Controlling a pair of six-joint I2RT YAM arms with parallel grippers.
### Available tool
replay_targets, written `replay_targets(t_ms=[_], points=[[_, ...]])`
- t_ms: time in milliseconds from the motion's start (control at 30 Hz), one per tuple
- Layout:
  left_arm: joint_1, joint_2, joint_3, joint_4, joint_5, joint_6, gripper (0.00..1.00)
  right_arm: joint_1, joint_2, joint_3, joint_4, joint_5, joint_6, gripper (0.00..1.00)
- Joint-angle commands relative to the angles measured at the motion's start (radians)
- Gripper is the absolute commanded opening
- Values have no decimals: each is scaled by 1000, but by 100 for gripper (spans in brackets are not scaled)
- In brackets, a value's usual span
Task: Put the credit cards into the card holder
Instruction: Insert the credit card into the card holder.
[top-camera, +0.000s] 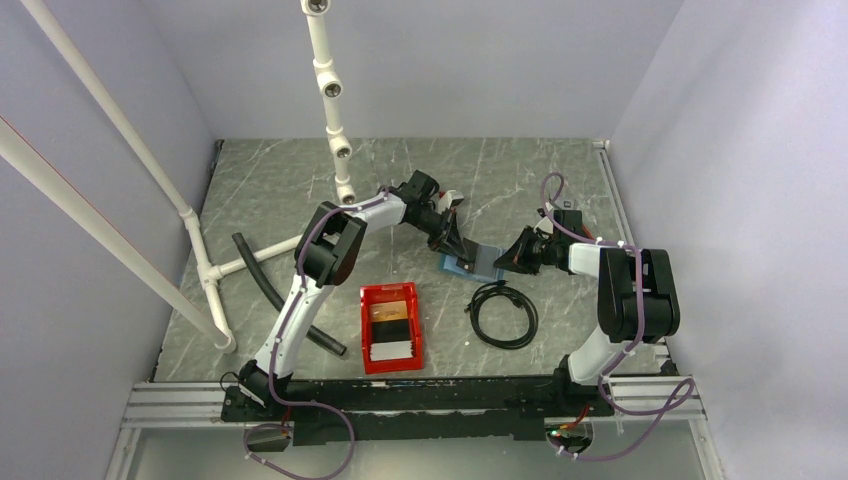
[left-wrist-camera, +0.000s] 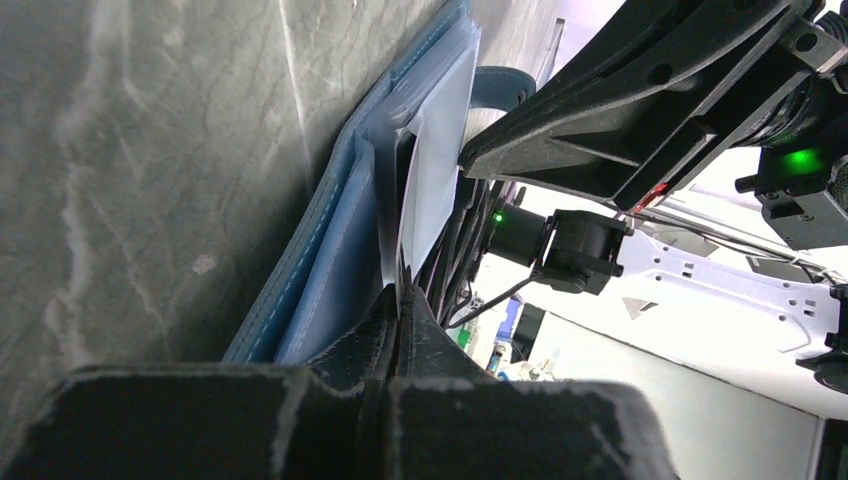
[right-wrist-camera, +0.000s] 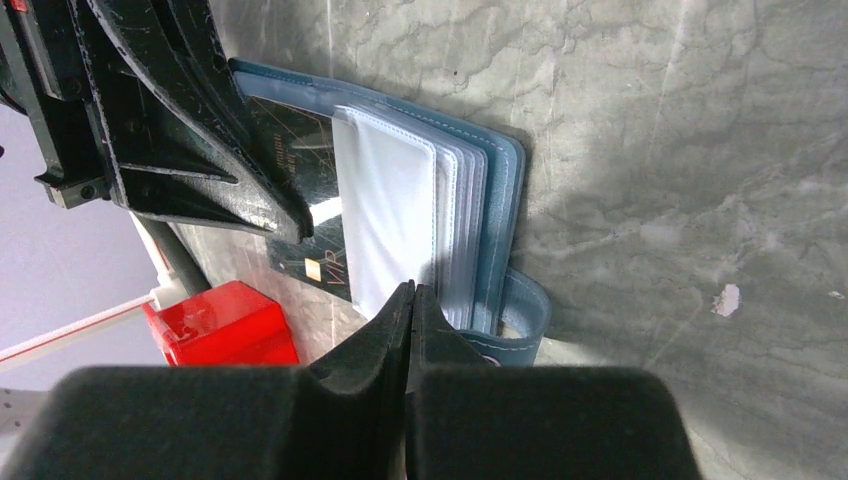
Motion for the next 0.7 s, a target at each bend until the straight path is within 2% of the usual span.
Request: replay_targets(t_ms=[0, 100, 167, 300, 433, 533, 600, 667], points=[[-13, -15, -18, 66, -61, -27, 0, 7, 2, 9, -17, 63, -32, 0], [-25, -51, -74, 115, -131, -69, 0, 7, -5, 10, -17, 65, -30, 0], [-40, -75, -94, 103, -197, -63, 4, 7, -10, 15, -24, 69, -29, 0], [-63, -108, -75, 31, -297, -23, 24, 7, -39, 20, -50, 81, -30, 0], [-84, -140, -34, -80, -419, 56, 37, 7, -83, 24, -94, 125, -48, 0], [-93, -147, -18, -107, -450, 82, 41, 7, -103, 26, -119, 143, -55, 4], [-98, -145, -10, -120, -466, 86, 55, 7, -115, 22, -122, 148, -55, 11], [-108, -145, 8, -152, -506, 107, 59, 7, -125, 21, -125, 151, -58, 15]])
